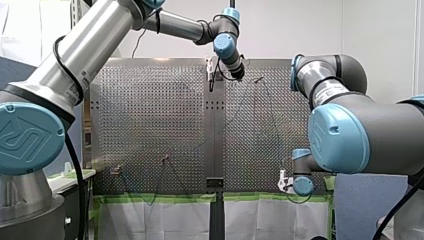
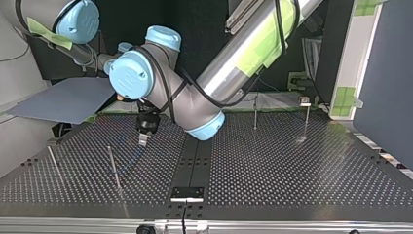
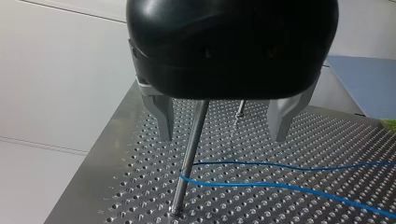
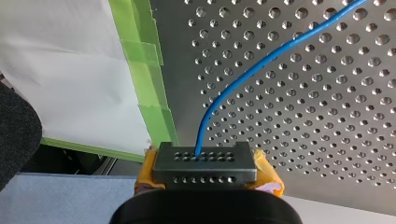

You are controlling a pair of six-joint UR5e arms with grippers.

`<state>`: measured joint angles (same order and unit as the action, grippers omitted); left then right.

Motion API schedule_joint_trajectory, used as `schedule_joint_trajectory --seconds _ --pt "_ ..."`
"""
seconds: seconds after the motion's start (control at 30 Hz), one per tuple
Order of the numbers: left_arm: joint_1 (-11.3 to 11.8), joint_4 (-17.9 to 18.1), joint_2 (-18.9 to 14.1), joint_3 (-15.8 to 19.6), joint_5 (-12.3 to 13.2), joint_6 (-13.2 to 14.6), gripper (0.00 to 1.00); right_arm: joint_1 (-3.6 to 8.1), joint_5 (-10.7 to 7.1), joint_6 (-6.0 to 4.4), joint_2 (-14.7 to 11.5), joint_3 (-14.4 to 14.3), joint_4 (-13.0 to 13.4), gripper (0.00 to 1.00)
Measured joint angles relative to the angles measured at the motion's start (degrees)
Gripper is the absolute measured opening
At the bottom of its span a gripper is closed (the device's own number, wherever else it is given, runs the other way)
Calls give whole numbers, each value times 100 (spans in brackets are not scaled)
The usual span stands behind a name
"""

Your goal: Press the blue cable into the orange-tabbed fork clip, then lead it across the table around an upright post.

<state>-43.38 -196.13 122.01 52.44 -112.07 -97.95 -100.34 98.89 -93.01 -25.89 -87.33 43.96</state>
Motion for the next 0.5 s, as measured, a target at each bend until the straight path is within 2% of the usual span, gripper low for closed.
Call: schedule_joint_trajectory --seconds 0.23,0.5 --pt "-101 -15 -67 130 -207 -62 99 10 -4 1 0 0 -1 0" --pt "-178 295 -397 480 -180 -351 99 16 -9 2 0 0 -3 0"
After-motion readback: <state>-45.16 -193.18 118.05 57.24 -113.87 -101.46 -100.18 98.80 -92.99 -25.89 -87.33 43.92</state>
